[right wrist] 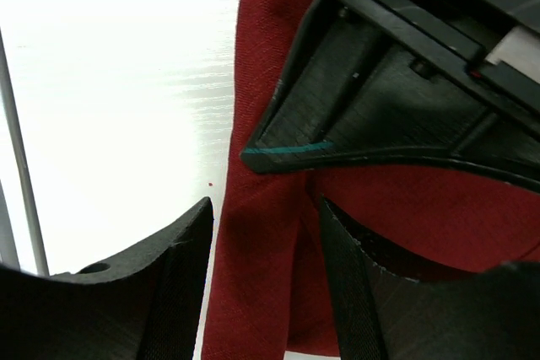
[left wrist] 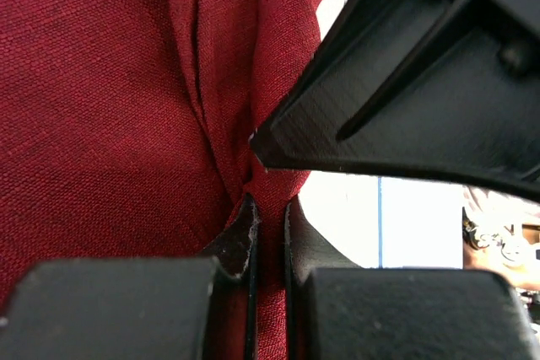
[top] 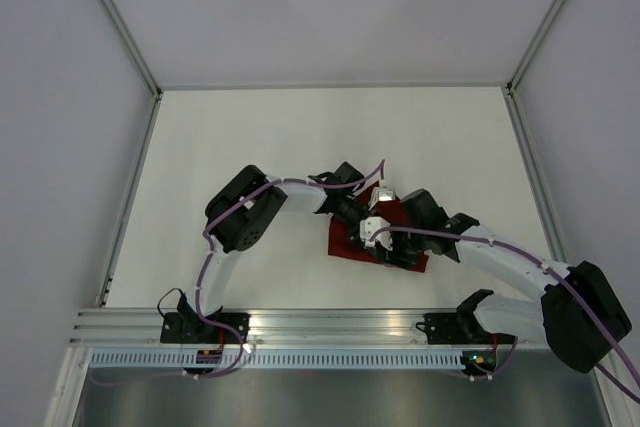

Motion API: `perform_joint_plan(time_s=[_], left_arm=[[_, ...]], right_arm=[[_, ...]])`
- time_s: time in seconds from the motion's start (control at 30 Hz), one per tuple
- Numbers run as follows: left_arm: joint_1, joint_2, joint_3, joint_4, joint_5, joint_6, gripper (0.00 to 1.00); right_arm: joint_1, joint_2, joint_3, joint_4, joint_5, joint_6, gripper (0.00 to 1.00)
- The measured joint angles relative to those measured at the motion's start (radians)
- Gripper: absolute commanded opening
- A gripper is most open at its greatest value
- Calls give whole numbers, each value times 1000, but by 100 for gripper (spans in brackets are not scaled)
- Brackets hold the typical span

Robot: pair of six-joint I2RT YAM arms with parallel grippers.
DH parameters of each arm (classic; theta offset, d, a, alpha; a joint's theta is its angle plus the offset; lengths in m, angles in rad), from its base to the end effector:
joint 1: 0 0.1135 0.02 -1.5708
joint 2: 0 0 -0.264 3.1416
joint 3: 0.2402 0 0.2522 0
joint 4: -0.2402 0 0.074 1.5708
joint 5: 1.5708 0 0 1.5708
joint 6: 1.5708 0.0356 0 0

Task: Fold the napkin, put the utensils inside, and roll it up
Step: Roll the napkin with the utensil

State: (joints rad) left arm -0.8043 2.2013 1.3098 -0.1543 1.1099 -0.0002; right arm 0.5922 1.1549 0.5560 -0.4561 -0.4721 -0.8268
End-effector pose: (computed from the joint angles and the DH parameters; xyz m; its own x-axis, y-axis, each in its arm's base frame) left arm 0.2692 -0.3256 0.0961 -0.6003 0.6233 -0.5011 0.6316 -0.0148 -0.7751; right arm 0.1583 0.1260 0.1745 0.0139 -0.7804 -0.6251 -0.9938 0.0584 -0.0950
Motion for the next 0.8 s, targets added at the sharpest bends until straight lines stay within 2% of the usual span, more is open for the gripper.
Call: perform_joint_plan(time_s=[0.23,0.37,0.47,0.6,0.8], left_arm=[[3,2,-1,7,0,-23,3],[5,3,-1,7,0,-28,12],[7,3,-1,7,-5,-30,16],[15,-15,-18,13,-34,-45,22],[18,-74,-77,57,-115,-78,30]], right_arm=[[43,49,-13,27,11,0,56],[52,87,-25,76,36,2,44],[52,108,-30,103,45,13,27],[52,114,-33,133,56,28,18],[52,122,-37,165,51,25,12]])
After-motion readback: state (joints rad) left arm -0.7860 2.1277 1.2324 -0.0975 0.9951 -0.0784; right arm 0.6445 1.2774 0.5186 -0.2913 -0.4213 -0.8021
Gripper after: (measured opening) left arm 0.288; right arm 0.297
